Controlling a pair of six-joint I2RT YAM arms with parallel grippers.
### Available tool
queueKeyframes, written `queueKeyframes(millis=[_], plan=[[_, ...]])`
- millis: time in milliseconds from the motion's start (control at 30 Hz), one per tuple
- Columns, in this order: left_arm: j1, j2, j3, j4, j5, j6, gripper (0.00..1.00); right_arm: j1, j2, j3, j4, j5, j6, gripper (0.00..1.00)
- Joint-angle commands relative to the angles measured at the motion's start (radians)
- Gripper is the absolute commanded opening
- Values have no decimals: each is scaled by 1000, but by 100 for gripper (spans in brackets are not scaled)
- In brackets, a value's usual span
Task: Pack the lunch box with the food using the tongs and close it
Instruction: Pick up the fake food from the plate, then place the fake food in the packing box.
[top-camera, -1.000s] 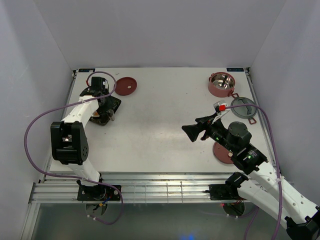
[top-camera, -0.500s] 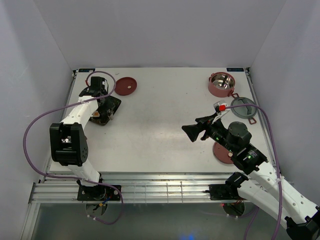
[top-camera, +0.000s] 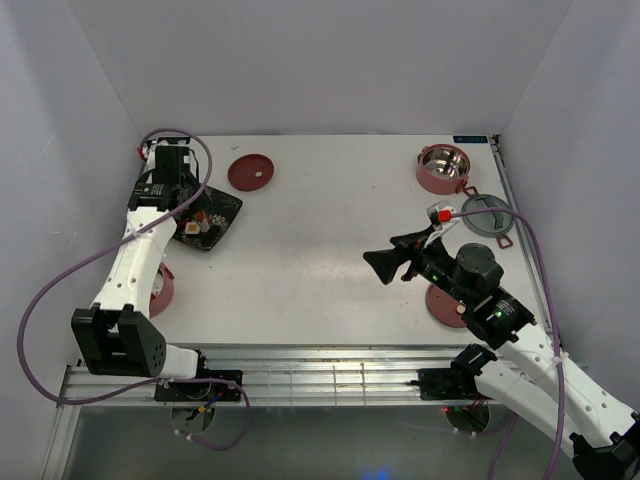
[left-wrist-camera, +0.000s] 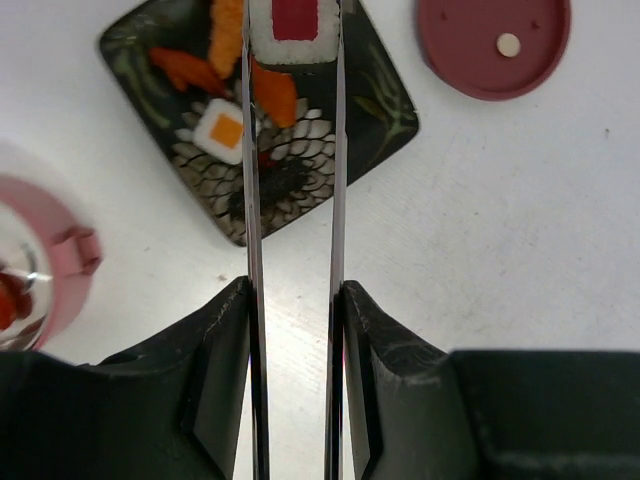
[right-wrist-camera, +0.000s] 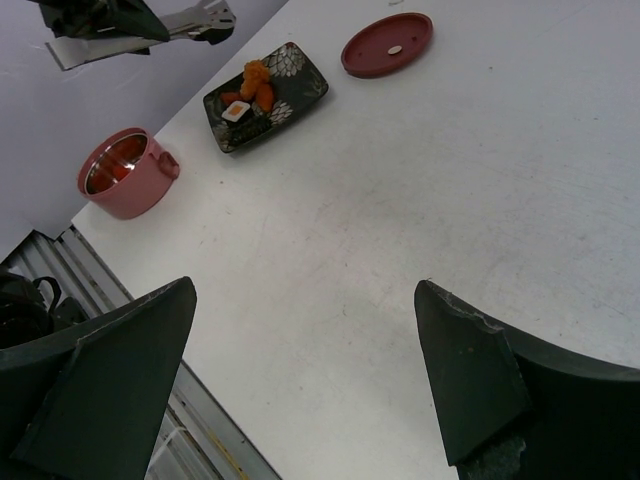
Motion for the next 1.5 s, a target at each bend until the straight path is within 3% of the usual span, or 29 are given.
queueKeyframes(millis=[0,67,633,1067,1467], plan=[[2,-89,11,-103,-129,-41,5,0,-13,-4,44,-23,-6,95],[17,-143,-29,-143,-158,-69,0,0,-14,-6,45,-30,-1,95],[160,-364,-259,-358,-325,-362,0,0,-3,-9,55,-52,4,95],[256,-387,-380,-284,-303,-382,1,0,18,-9,56,-49,4,95],[269,-361,-429,-263,-258,-411,0,0,9,-10,55,-40,2,95]])
